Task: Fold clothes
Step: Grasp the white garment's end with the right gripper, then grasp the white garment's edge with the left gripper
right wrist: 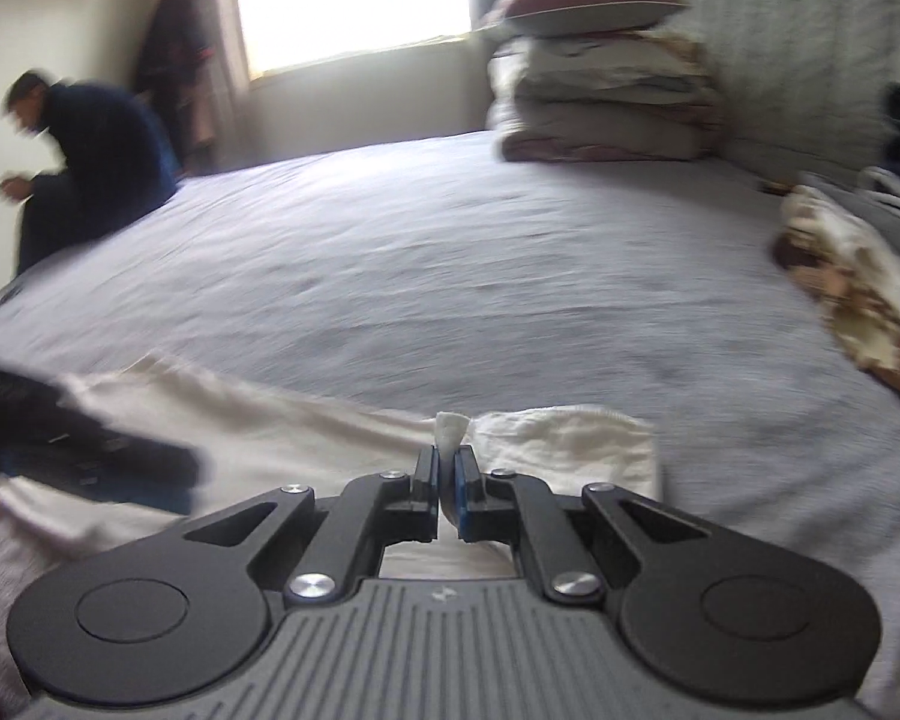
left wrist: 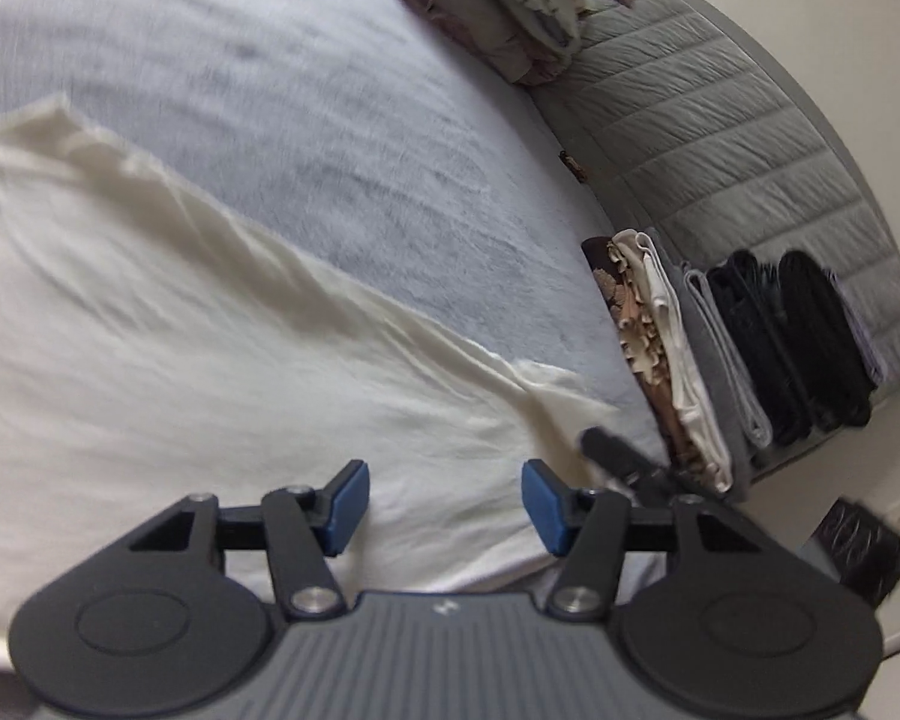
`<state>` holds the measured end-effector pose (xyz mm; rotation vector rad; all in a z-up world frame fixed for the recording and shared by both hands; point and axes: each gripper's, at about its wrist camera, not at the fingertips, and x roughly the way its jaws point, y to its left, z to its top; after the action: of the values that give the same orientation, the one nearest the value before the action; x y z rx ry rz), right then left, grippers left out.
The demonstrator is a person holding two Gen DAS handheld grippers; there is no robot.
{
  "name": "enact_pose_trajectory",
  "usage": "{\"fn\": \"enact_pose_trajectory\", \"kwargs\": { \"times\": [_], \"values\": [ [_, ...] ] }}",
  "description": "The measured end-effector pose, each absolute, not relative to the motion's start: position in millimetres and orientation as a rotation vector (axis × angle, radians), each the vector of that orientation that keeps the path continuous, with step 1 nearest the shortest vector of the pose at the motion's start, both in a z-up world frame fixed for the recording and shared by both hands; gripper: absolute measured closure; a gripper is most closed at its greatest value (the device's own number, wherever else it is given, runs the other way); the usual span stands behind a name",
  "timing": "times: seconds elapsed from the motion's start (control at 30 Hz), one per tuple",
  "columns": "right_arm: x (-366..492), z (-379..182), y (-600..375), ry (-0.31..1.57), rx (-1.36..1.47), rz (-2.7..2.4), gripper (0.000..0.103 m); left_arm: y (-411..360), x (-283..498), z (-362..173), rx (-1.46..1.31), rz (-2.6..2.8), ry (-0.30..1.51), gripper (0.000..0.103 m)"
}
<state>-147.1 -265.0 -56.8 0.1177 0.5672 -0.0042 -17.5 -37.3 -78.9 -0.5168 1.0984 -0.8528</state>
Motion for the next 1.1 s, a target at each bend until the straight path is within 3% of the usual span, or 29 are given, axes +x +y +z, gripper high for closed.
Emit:
{"fn": "enact_pose_trajectory", "kwargs": {
  "times": [0.37, 0.57, 0.67, 1.1],
  "values": [
    [-150, -56, -199, 0.591, 0.028, 0.265, 0.097, -36, -9, -96, -0.74, -0.816, 1.162, 0.056],
    [-156, -50, -190, 0.585, 0.042, 0.329, 0.097, -34, -8, -99, -0.774, -0.772, 1.154, 0.078],
    [-157, -50, -187, 0.585, 0.054, 0.335, 0.097, -32, -8, -97, -0.778, -0.738, 1.126, 0.099],
    [-141, -51, -152, 0.568, 0.062, 0.316, 0.097, -10, -1, -64, -0.571, -0.576, 0.956, 0.101]
  ]
}}
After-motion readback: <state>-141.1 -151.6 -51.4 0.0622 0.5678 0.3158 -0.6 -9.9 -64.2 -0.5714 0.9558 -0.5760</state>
